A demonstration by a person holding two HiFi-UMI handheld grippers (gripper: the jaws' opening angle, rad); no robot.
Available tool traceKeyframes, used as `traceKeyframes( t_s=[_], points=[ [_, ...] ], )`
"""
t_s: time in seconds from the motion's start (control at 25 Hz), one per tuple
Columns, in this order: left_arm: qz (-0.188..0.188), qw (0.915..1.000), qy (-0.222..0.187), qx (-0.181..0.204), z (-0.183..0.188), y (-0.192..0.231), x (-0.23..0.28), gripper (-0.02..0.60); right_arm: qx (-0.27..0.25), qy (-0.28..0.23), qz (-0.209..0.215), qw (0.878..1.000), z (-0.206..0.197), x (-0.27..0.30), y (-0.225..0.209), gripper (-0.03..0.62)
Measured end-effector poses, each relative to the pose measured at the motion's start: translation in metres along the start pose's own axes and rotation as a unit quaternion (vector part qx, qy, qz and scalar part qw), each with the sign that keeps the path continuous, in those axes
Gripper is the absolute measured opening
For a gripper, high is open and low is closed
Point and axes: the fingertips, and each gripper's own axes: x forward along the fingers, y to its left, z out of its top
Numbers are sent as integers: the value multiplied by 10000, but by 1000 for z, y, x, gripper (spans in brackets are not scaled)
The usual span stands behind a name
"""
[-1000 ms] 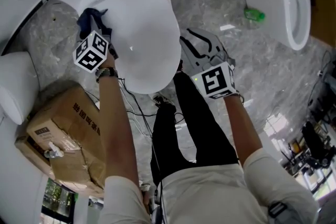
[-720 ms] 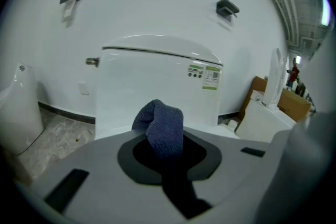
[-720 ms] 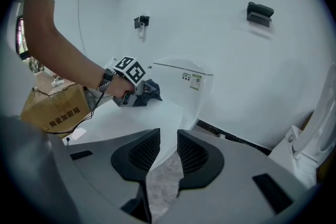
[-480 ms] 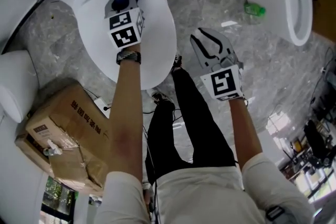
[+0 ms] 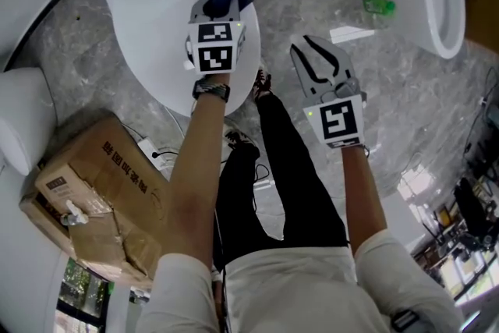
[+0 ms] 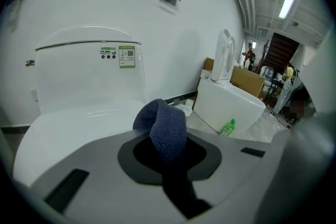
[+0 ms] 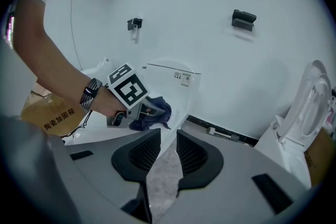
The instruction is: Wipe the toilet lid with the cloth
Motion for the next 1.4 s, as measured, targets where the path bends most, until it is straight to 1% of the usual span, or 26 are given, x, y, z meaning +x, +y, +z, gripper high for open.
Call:
traceKeyframes(
  t_s=[0.12,0.4,0.56,0.64,0.84,0.92,1.04,1.16,1.28,1.4],
  points=[
    [63,10000,-58,-35,-12,7,-16,41,-35,-24,32,10000,0,-3,12,110],
    [590,9974,-206,-363,-37,58,-64,41,-171,-102,182,9996,6,-5,43,110],
    [961,9924,-341,-689,-56,95,-98,41,-123,-225,219,9994,13,-4,60,110],
    [1155,9894,-388,-793,-67,112,-115,41,-122,-303,254,9991,18,-1,69,110],
    [1537,9815,-451,-1051,-98,143,-154,41,-391,-287,469,9977,21,2,97,110],
    [1641,9788,-459,-1134,-112,149,-169,41,-402,-322,511,9974,22,1,106,110],
    [1708,9775,-473,-1141,-131,147,-187,41,-381,-383,544,9971,24,0,118,109],
    [1687,9774,-529,-1162,-146,131,-195,41,-394,-399,526,9970,21,-6,122,110],
    [1535,9786,-643,-1208,-149,106,-193,41,-450,-378,467,9972,17,-14,121,110],
    [1279,9818,-748,-1190,-146,76,-183,41,-378,-380,348,9980,10,-22,118,110]
  ],
)
